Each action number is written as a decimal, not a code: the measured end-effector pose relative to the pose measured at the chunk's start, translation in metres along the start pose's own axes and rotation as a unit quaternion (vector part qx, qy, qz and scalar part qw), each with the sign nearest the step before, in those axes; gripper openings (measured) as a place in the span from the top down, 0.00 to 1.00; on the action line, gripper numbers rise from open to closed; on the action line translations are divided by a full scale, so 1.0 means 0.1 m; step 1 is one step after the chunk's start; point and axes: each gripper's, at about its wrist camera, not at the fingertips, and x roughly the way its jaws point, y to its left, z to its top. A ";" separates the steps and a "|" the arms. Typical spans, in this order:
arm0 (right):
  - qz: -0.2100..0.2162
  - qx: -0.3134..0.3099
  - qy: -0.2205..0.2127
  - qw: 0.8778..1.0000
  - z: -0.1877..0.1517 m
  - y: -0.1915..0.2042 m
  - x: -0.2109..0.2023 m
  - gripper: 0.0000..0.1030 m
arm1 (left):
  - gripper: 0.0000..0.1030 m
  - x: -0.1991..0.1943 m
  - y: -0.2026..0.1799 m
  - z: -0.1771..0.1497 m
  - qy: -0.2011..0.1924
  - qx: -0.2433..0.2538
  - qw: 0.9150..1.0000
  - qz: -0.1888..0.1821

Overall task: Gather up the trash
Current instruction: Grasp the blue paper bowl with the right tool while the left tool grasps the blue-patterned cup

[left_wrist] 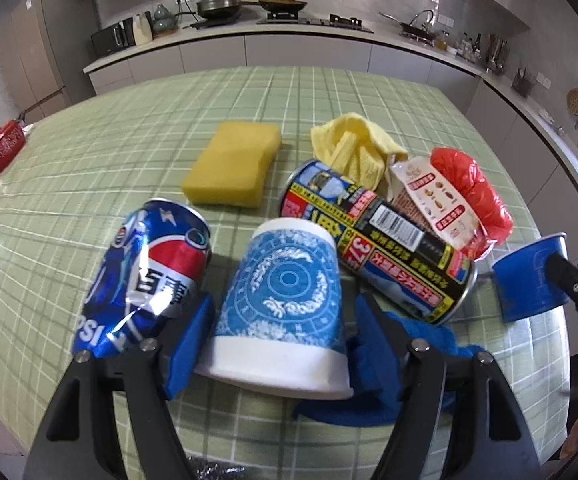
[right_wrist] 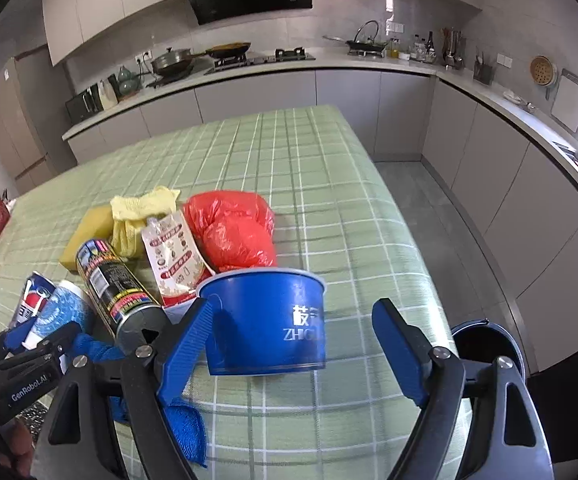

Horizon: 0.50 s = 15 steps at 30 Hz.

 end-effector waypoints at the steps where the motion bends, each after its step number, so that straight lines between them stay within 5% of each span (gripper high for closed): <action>1: 0.001 0.000 0.003 1.000 0.00 0.01 0.03 0.19 | 0.28 0.01 0.01 -0.01 0.000 -0.002 1.000 -0.005; 15: 0.027 0.001 0.032 0.999 -0.08 0.02 0.31 0.23 | 0.39 0.00 0.03 -0.06 -0.005 -0.010 0.999 -0.034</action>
